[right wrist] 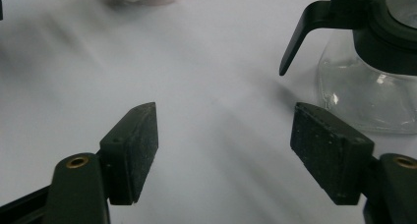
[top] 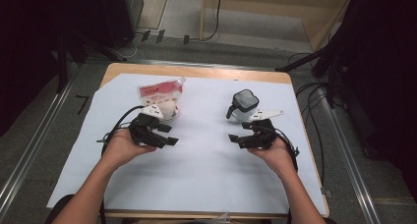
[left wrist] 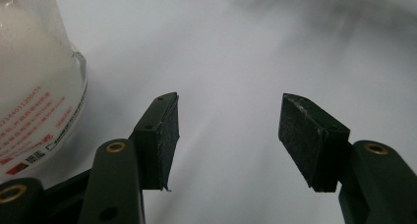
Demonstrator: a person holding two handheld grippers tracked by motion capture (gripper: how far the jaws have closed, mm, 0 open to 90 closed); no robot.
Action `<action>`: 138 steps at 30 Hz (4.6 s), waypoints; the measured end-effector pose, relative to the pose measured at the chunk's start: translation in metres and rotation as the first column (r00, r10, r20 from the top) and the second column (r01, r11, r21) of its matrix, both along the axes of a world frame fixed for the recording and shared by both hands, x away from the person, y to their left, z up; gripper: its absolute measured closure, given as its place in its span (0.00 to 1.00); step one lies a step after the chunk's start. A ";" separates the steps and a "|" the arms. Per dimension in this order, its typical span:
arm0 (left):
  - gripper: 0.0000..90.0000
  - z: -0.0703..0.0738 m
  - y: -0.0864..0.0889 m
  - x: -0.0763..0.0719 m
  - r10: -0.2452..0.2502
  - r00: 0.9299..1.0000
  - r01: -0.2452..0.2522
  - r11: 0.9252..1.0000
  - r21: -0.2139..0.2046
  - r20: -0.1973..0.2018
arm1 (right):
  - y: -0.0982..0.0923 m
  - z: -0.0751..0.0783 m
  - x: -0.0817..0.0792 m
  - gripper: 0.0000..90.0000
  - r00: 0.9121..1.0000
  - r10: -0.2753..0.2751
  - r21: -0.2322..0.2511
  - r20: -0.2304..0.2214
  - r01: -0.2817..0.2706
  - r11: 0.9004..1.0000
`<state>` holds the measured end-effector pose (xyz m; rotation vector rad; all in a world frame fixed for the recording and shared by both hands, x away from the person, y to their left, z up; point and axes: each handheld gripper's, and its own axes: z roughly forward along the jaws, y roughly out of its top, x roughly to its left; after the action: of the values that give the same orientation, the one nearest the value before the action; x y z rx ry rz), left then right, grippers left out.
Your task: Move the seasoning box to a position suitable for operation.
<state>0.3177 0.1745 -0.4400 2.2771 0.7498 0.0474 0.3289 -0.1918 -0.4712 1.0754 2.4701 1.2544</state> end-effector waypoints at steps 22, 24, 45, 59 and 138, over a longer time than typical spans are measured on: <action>0.46 0.001 -0.002 -0.002 -0.025 1.000 0.025 1.000 -0.003 0.013 | -0.001 0.006 -0.002 0.41 1.000 0.004 0.024 0.012 -0.004 1.000; 0.46 0.001 -0.002 -0.002 -0.025 1.000 0.025 1.000 -0.001 0.012 | -0.001 0.005 -0.002 0.41 1.000 0.003 0.024 0.009 -0.004 1.000; 0.41 0.003 -0.003 -0.003 -0.030 0.999 0.030 1.000 -0.006 0.013 | -0.012 0.008 0.000 0.42 0.999 -0.032 0.017 0.030 0.031 0.999; 0.41 0.009 -0.004 -0.006 -0.038 0.999 0.039 0.999 -0.030 0.010 | -0.029 0.008 0.006 0.42 0.996 -0.090 0.004 0.028 0.089 0.996; 0.40 0.003 -0.009 -0.009 -0.042 0.999 0.042 0.999 -0.029 -0.017 | 0.009 -0.026 0.080 0.16 0.941 -0.312 0.106 0.128 0.300 0.948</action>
<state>0.3085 0.1655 -0.4373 2.2682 0.7074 -0.0024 0.4089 -0.1824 -0.4968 1.2819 2.0630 1.2962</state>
